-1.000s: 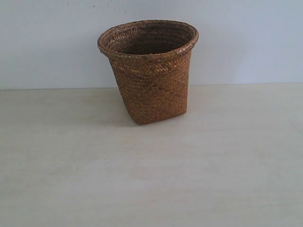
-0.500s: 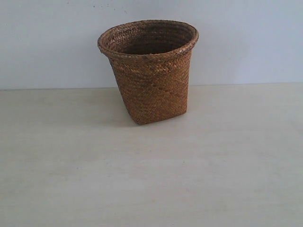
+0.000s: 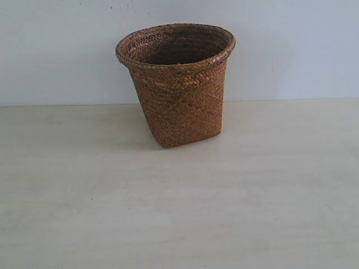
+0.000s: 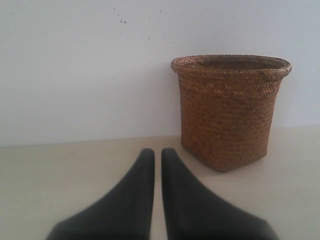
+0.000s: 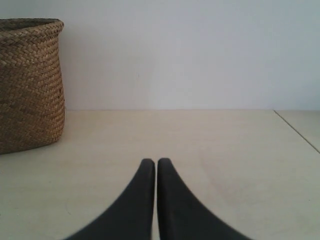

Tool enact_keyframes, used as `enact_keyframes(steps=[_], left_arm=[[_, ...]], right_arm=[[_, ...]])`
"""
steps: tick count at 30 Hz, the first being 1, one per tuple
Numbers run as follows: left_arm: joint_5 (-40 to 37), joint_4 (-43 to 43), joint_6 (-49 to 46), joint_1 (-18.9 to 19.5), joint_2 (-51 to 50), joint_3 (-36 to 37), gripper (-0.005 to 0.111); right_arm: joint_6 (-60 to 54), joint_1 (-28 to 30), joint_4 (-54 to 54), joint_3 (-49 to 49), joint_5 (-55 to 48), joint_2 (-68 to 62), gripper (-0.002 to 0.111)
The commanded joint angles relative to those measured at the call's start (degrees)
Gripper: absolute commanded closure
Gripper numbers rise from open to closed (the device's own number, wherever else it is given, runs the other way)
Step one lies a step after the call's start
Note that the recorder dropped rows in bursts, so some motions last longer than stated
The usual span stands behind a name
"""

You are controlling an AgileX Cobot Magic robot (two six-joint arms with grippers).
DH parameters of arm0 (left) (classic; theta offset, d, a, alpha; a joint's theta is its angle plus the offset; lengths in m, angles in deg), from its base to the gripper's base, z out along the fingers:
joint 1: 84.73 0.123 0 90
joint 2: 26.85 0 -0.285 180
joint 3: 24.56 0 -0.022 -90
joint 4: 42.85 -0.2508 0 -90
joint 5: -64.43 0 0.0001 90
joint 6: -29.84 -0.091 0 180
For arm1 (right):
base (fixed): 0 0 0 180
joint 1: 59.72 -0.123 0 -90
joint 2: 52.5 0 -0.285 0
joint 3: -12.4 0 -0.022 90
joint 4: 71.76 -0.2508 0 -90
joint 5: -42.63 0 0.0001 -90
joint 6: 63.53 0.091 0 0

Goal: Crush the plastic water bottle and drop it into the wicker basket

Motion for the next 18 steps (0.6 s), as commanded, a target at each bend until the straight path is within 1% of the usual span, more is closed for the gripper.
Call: enact_keyframes(steps=[1, 11, 14, 18], left_arm=[[-0.14, 0.44, 0.73, 0.29, 0.18, 0.14, 0.102], [-0.04, 0.43, 0.73, 0.29, 0.18, 0.14, 0.102], [-0.05, -0.89, -1.61, 0.29, 0.18, 0.14, 0.102], [-0.5, -0.75, -3.82, 2.35, 0.18, 0.14, 0.102]], right_arm=[[-0.35, 0.16, 0.07, -0.24, 0.19, 0.34, 0.108], [-0.35, 0.16, 0.07, -0.24, 0.19, 0.34, 0.108], [-0.35, 0.16, 0.07, -0.24, 0.19, 0.34, 0.108], [-0.35, 0.16, 0.07, -0.24, 0.19, 0.34, 0.108]])
